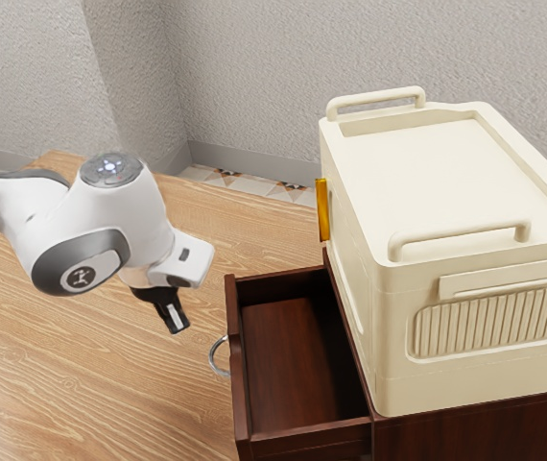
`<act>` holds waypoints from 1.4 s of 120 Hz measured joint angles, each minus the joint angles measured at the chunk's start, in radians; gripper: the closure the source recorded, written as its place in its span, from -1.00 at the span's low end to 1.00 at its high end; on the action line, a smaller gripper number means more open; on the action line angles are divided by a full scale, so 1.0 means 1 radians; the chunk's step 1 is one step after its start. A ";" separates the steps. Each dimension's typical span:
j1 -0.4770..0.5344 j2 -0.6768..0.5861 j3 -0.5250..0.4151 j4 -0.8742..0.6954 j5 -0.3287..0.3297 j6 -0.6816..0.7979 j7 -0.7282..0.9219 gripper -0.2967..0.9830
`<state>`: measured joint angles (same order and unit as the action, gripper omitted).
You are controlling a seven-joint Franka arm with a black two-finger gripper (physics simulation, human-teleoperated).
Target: Push the drawer handle with one arm to close the drawer
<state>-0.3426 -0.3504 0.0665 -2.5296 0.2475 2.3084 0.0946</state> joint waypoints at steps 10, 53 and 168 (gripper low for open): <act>-0.009 0.000 0.000 -0.027 -0.001 0.042 0.044 0.69; -0.084 0.061 -0.001 -0.044 -0.032 0.159 0.165 0.69; -0.213 0.379 -0.002 0.286 -0.034 0.184 0.262 0.69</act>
<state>-0.5554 0.0285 0.0646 -2.2433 0.2138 2.4921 0.3565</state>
